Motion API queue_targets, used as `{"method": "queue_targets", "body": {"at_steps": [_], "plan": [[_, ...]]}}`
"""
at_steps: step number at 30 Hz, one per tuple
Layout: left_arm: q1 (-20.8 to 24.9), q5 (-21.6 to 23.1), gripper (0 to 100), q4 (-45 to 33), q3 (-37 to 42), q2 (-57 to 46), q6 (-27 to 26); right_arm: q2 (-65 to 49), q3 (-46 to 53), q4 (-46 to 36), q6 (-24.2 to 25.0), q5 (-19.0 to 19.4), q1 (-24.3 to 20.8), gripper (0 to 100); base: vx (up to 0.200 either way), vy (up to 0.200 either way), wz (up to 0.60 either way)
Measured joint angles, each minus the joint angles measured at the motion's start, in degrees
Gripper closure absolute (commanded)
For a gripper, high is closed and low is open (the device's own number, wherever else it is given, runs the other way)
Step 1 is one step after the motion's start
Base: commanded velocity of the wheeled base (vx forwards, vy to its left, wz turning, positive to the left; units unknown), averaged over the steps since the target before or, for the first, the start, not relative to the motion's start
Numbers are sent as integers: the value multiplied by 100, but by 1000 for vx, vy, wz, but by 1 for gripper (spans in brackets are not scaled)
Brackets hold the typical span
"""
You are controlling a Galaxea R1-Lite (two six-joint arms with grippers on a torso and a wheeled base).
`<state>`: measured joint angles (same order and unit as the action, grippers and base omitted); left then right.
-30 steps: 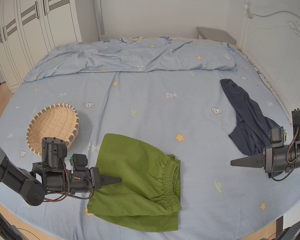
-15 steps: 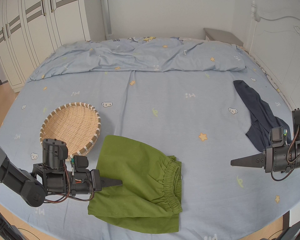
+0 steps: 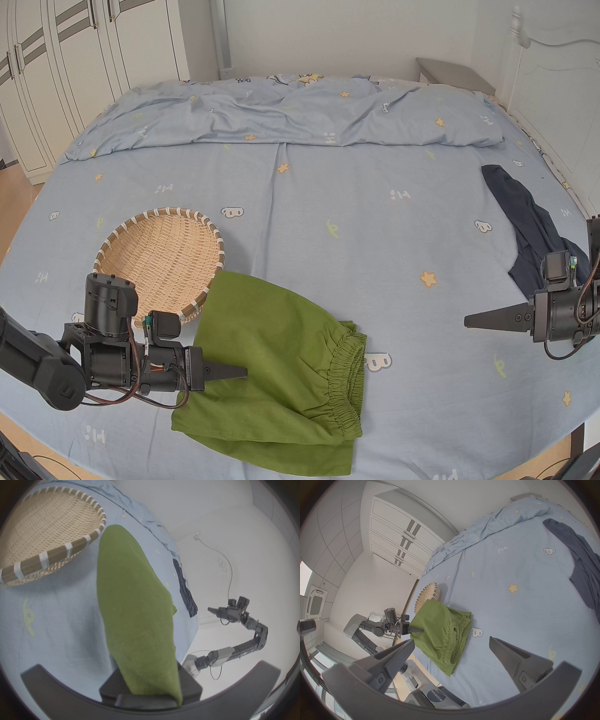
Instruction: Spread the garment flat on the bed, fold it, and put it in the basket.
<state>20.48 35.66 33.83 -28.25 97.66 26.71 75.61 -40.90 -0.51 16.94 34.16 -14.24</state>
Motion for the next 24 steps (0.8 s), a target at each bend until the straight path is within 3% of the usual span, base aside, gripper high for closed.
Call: {"method": "queue_targets", "body": {"at_steps": [5,13,19,24], "plan": [[132,-2,100,-1484,-627,-204,-686,-33,0,7,0,-2,0,0,0,0,0],[110,-260,100,-4105,-2409,-452,-2578,-69,6,18,-11,-4,0,0,0,0,0],[2,-818,100,-4603,-3385,-657,-3193,-83,9,22,-20,-9,0,0,0,0,0],[-83,-1084,100,-4458,-3586,-817,-3333,-85,16,24,-23,-6,-9,0,0,0,0]]}}
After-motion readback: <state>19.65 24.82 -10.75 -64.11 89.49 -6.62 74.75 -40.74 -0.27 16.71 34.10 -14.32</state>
